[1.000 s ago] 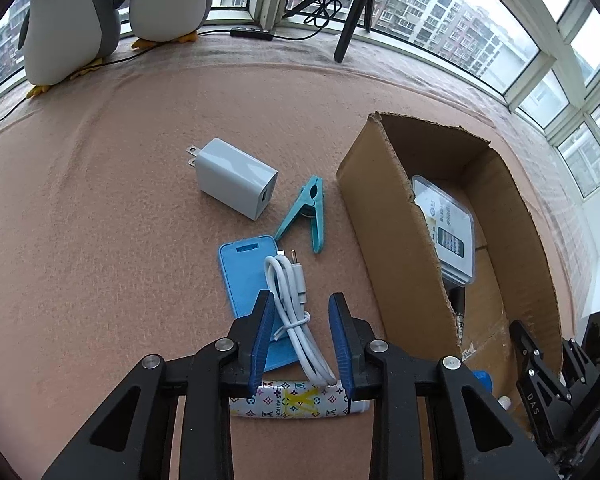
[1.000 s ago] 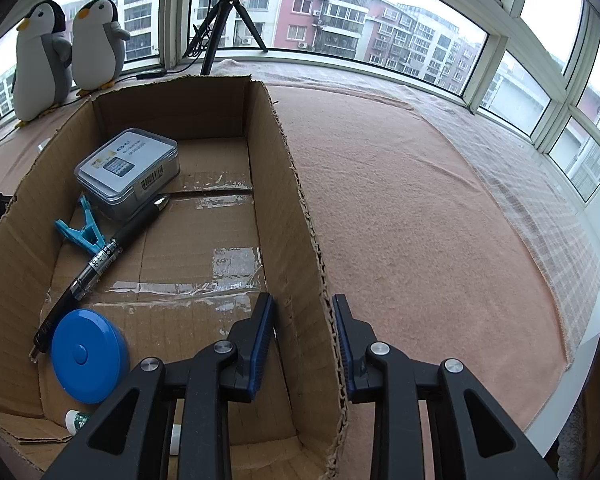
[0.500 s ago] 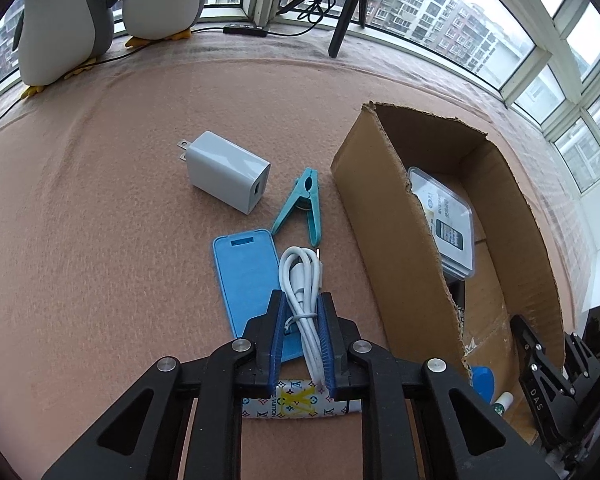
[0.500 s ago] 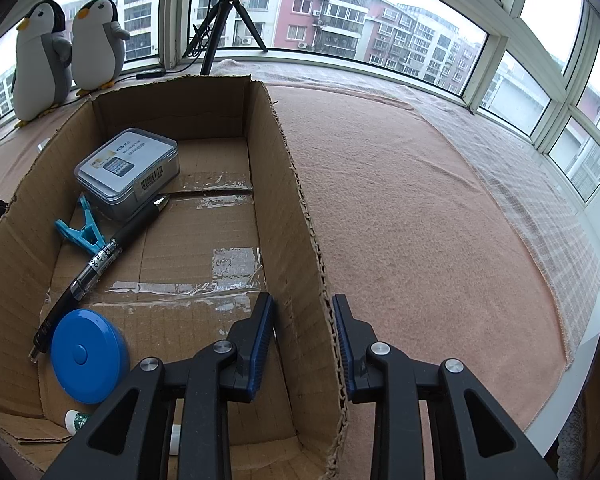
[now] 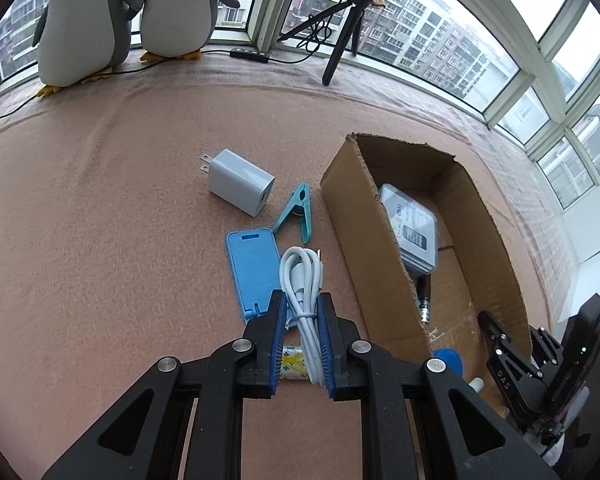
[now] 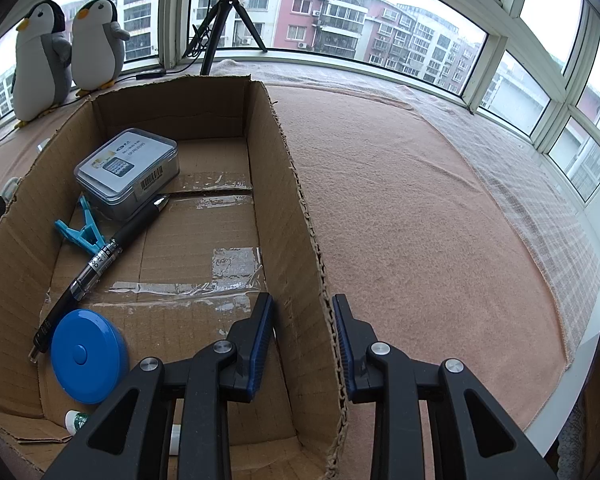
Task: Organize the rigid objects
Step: 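Carry the white cable into the box and open the left tool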
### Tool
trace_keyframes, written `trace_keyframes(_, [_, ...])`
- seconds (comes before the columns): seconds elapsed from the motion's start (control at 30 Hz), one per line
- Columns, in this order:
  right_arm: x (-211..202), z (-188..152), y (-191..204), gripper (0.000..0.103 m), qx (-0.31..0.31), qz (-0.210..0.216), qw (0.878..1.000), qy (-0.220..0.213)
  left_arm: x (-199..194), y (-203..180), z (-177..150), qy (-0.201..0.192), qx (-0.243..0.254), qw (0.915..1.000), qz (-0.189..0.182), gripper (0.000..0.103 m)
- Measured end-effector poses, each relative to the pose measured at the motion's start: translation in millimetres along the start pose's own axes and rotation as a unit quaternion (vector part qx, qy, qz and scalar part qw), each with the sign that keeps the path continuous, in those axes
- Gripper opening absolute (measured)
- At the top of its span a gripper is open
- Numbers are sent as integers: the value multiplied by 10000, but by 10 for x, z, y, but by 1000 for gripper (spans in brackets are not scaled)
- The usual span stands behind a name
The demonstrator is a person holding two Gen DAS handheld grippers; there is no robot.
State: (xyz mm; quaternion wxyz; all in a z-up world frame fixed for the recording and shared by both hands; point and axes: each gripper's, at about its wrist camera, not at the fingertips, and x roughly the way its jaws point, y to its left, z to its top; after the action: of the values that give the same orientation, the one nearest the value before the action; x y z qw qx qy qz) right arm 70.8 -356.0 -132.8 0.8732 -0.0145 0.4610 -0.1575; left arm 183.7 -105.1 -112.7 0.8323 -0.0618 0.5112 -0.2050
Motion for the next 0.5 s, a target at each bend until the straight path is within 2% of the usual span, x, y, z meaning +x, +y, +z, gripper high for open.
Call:
trace_keyframes(0.23, [-2, -1, -1, 27, 1, 0, 10000, 0, -339, -148, -96, -234, 109, 9992, -321, 17])
trace_keyframes(0.5, [-1, 4, 1, 27, -1, 0, 10000, -1, -359, -605, -183, -147, 471, 9966, -657, 17])
